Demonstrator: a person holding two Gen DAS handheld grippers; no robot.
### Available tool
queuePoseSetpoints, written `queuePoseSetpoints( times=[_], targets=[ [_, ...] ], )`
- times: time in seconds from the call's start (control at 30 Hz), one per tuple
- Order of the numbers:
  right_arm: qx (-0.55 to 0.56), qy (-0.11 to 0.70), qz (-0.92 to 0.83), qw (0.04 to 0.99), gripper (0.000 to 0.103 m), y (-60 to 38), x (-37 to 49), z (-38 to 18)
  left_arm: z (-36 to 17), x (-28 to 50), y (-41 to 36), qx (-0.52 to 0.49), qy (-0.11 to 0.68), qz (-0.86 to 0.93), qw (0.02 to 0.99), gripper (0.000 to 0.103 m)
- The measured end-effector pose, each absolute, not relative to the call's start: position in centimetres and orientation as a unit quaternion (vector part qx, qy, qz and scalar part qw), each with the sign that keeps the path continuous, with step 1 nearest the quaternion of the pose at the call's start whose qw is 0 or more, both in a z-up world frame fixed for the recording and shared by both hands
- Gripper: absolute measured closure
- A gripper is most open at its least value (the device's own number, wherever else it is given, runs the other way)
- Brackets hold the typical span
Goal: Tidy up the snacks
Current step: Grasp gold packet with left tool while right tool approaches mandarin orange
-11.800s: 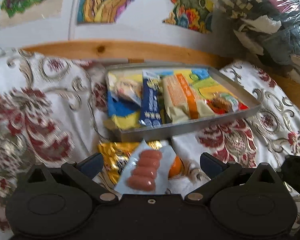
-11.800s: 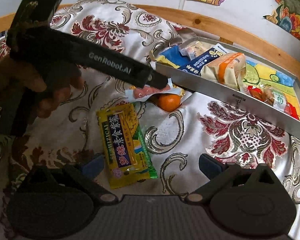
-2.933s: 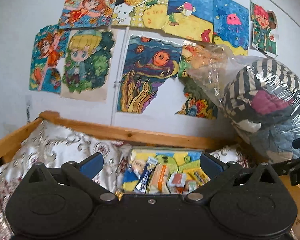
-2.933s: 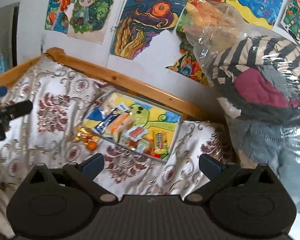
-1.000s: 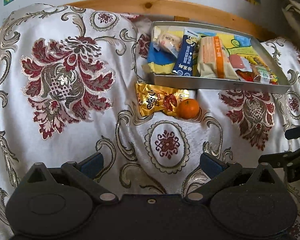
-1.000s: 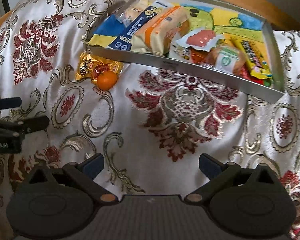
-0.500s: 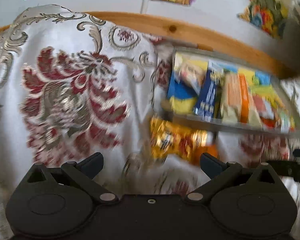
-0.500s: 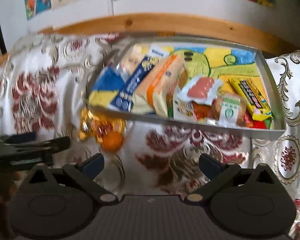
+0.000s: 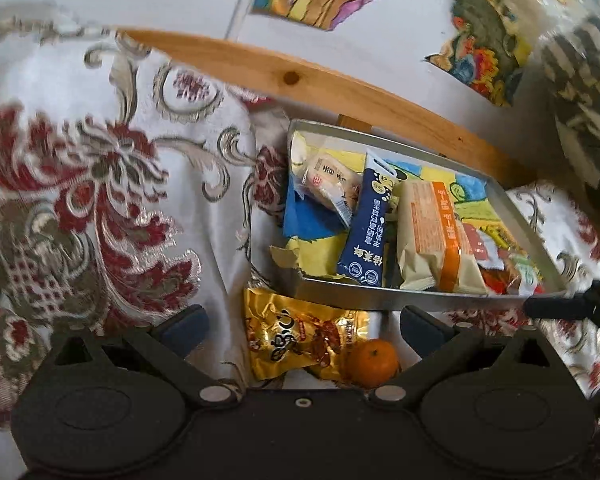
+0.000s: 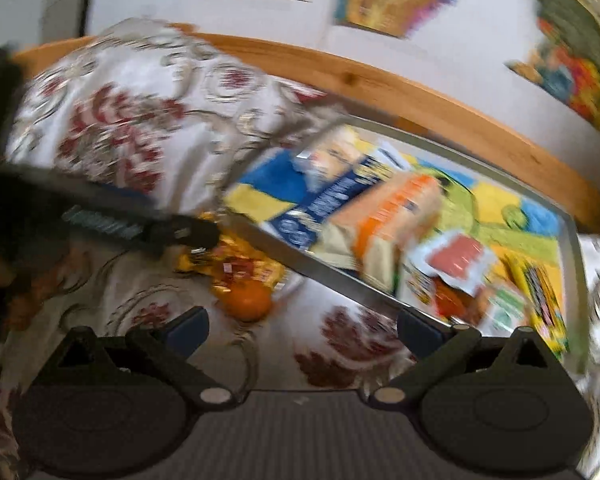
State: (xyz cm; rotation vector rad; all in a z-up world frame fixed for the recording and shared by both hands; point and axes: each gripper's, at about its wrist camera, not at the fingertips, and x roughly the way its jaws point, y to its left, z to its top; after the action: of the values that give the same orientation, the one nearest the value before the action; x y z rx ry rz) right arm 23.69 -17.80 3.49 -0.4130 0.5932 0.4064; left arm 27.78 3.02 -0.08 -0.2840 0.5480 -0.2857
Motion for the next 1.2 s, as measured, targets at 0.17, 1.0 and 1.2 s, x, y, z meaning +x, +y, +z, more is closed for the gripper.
queuePoseSetpoints(
  times=[0.17,1.0,1.2],
  targets=[
    [-0.230,0.296,0.227,0.899,0.008,-16.2,23.6,2.5,-0.3,28.3,3.2,-0.169,0.274,-0.171,0.931,0.001],
    [-0.260,0.316,0.223,0.885,0.022,-12.6,27.1,-0.1,-2.5,32.3,3.5,-0.220,0.326,-0.213,0.895,0.003],
    [-0.251,0.316,0.232,0.885,0.025,-12.2,28.1,-0.5,-2.9,32.6,3.8,-0.229,0.323,-0.220,0.892,0.001]
  ],
)
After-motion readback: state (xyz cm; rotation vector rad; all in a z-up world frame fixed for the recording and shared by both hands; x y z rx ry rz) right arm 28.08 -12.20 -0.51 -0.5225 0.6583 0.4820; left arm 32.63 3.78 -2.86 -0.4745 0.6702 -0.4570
